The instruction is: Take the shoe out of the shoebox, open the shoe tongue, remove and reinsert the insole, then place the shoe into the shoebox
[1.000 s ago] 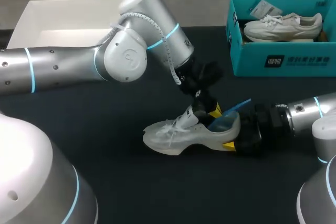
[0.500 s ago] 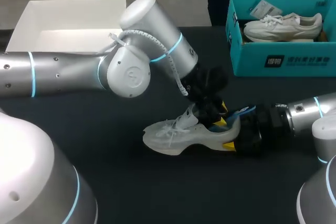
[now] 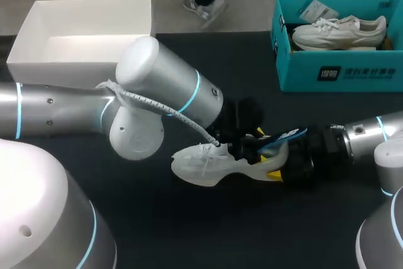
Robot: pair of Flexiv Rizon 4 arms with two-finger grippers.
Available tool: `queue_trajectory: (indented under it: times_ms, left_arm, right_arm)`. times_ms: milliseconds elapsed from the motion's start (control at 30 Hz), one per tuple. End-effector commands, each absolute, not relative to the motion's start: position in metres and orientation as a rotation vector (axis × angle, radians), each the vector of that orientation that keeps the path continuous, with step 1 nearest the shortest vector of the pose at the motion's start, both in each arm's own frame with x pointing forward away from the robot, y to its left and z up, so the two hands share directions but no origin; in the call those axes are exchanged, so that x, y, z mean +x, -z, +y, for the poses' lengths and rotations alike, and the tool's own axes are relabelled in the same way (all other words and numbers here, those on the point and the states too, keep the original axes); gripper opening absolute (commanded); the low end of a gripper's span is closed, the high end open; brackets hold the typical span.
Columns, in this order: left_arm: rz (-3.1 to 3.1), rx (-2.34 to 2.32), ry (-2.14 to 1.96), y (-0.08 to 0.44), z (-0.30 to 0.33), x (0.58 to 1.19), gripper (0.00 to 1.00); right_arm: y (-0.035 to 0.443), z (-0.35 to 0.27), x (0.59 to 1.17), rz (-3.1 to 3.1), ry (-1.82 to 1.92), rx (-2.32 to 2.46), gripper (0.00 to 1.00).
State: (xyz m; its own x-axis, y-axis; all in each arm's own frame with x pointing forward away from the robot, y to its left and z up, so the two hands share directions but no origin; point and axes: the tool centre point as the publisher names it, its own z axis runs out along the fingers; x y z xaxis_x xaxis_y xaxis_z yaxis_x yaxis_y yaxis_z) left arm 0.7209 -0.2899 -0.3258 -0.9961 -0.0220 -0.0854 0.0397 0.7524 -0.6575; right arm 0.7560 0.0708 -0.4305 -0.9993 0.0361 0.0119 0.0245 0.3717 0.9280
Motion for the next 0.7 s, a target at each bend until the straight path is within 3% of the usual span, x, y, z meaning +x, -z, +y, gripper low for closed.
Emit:
queue_trajectory:
  times_ms: [33, 100, 467, 500, 533, 567, 700]
  left_arm:
    - [2.759, -0.064, 1.055, 0.336, -0.298, 0.723, 0.58]
    - [2.744, -0.088, 1.053, 0.339, -0.301, 0.726, 0.49]
    - [2.72, -0.123, 1.017, 0.351, -0.313, 0.737, 0.42]
    - [2.721, -0.125, 1.017, 0.351, -0.312, 0.737, 0.36]
    - [2.721, -0.126, 1.015, 0.351, -0.311, 0.738, 0.24]
    - [2.722, -0.126, 1.014, 0.351, -0.31, 0.738, 0.0]
    - [2.718, -0.12, 1.002, 0.349, -0.305, 0.74, 0.0]
  right_arm:
    - [0.434, 0.072, 0.754, 2.596, -1.748, 0.059, 0.0]
    - [0.434, 0.072, 0.754, 2.596, -1.748, 0.059, 0.0]
    - [0.434, 0.072, 0.754, 2.596, -1.748, 0.059, 0.0]
    - [0.434, 0.072, 0.754, 2.596, -1.748, 0.059, 0.0]
    - [0.434, 0.072, 0.754, 2.596, -1.748, 0.059, 0.0]
    - [0.434, 0.072, 0.754, 2.596, -1.748, 0.059, 0.0]
    - [0.434, 0.072, 0.754, 2.596, -1.748, 0.059, 0.0]
